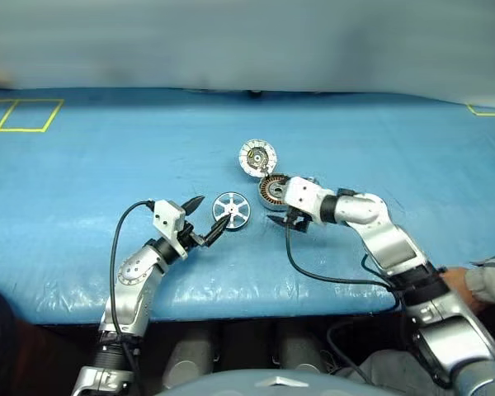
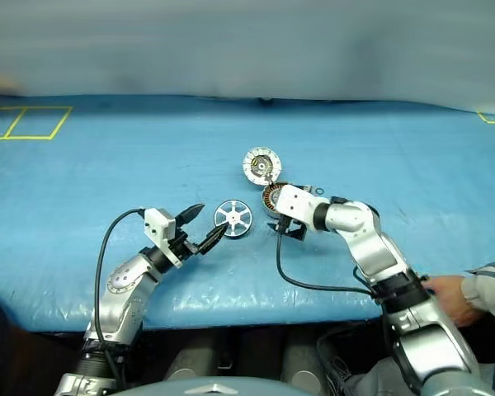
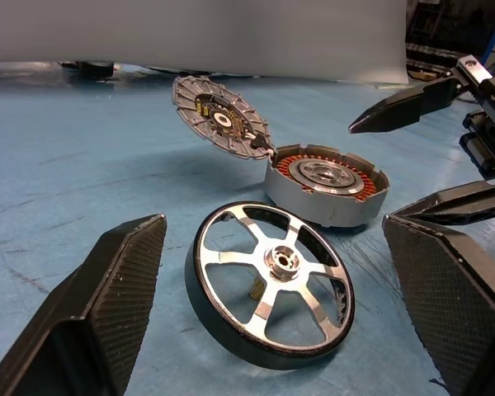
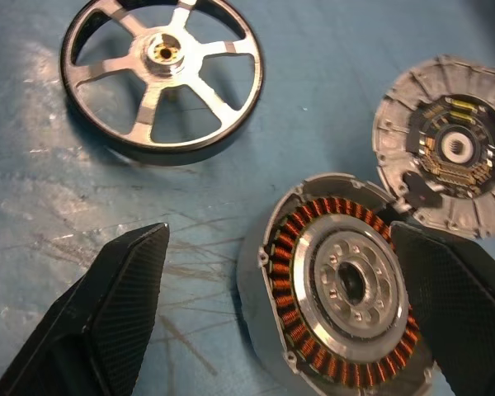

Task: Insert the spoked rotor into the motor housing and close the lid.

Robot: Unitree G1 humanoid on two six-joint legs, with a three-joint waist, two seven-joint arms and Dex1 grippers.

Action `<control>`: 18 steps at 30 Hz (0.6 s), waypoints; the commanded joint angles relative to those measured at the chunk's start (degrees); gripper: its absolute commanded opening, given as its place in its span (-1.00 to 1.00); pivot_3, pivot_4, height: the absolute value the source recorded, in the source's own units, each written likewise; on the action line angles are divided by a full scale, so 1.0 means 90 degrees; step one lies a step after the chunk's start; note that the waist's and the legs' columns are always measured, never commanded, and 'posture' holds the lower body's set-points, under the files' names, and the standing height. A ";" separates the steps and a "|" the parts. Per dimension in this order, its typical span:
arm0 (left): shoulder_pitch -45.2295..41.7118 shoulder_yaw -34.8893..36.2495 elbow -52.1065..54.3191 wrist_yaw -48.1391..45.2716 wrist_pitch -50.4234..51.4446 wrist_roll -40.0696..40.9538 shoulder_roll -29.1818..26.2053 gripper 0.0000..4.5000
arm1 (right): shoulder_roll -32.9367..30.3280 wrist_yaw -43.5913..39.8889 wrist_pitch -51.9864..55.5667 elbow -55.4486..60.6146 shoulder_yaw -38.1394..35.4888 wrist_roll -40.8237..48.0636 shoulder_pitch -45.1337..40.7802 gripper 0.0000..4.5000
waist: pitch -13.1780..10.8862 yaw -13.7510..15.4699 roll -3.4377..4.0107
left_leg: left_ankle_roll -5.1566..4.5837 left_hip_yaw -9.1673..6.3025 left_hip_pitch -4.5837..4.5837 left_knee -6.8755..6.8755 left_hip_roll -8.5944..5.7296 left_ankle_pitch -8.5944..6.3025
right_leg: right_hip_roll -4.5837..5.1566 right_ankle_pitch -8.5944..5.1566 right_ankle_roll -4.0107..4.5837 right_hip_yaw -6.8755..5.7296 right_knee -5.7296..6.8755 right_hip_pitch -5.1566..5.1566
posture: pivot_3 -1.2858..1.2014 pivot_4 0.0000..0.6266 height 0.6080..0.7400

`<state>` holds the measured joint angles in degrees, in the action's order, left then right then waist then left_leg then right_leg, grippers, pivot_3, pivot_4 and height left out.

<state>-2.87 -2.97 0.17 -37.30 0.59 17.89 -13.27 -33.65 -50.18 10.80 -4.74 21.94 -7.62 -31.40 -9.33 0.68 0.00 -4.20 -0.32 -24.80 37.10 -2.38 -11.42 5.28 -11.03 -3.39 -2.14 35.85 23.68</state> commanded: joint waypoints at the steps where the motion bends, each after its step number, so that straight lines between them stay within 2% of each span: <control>1: -0.0008 -0.0019 0.0222 -0.0018 -0.0065 -0.0040 -0.0046 1.00 | -0.0021 -0.0475 -0.0231 -0.0311 0.0348 -0.0334 -0.0462 0.99 | -0.0001 0.0024 -0.0002 | 0.0000 -0.0001 -0.0001 0.0000 -0.0001 0.0000 | 0.0001 0.0000 0.0000 -0.0002 0.0000 0.0000 | 0.03 -0.52 1.00; 7: 0.0138 -0.0048 0.0350 0.0060 -0.0089 -0.0065 -0.0029 1.00 | 0.0214 -0.0735 -0.0573 -0.1269 0.0723 -0.0798 -0.1262 0.99 | -0.0002 0.0025 -0.0003 | -0.0001 -0.0003 -0.0007 0.0003 -0.0003 -0.0002 | 0.0004 0.0002 0.0000 -0.0002 -0.0002 0.0003 | 0.03 -0.52 1.00; 18: 0.0270 -0.0064 0.0415 0.0096 -0.0040 -0.0049 -0.0045 1.00 | -0.0009 -0.0711 -0.0499 -0.0863 0.0370 -0.0894 -0.1187 0.99 | -0.0002 0.0023 -0.0002 | 0.0012 -0.0005 -0.0012 0.0003 -0.0004 -0.0008 | 0.0018 0.0003 0.0001 -0.0003 0.0000 0.0009 | 0.03 -0.52 1.00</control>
<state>-0.58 -3.12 0.95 -36.35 0.69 17.61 -13.65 -33.29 -57.06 6.46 -14.92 27.27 -15.45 -41.75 -9.34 0.88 -0.03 -4.10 -0.36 -24.90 37.12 -2.41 -11.49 5.44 -11.01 -3.38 -2.17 35.85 23.76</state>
